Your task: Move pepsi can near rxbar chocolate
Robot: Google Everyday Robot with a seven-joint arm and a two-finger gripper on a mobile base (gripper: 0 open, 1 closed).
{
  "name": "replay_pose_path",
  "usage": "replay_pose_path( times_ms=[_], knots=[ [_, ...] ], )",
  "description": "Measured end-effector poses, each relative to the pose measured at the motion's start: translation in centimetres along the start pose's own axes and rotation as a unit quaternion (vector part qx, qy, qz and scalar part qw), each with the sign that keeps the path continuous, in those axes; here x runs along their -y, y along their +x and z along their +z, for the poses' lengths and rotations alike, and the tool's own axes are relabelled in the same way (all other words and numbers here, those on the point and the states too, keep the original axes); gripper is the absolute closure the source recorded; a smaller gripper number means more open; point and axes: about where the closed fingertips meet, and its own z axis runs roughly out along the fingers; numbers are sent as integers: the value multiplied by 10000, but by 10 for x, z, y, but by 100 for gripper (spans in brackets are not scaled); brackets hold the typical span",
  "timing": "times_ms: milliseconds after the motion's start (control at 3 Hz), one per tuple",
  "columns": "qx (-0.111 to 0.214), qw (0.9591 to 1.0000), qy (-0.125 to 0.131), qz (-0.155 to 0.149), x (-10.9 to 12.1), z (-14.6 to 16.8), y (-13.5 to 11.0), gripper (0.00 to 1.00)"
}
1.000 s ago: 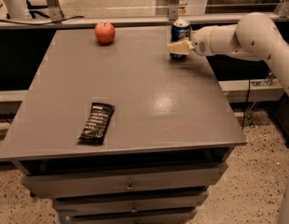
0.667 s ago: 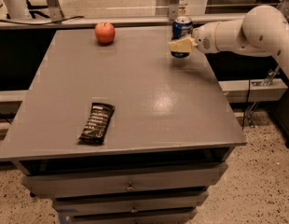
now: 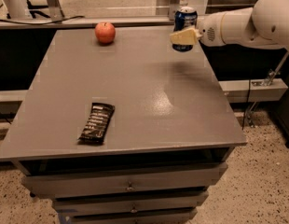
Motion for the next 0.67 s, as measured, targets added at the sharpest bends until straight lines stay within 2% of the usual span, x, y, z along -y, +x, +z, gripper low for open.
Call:
replay_pose_path(
  times_ms=[333,667],
  knots=[
    [0,10000,-4,-3,0,1,0,100],
    [294,9995,-113,96,-23,2,-12,100]
  ],
)
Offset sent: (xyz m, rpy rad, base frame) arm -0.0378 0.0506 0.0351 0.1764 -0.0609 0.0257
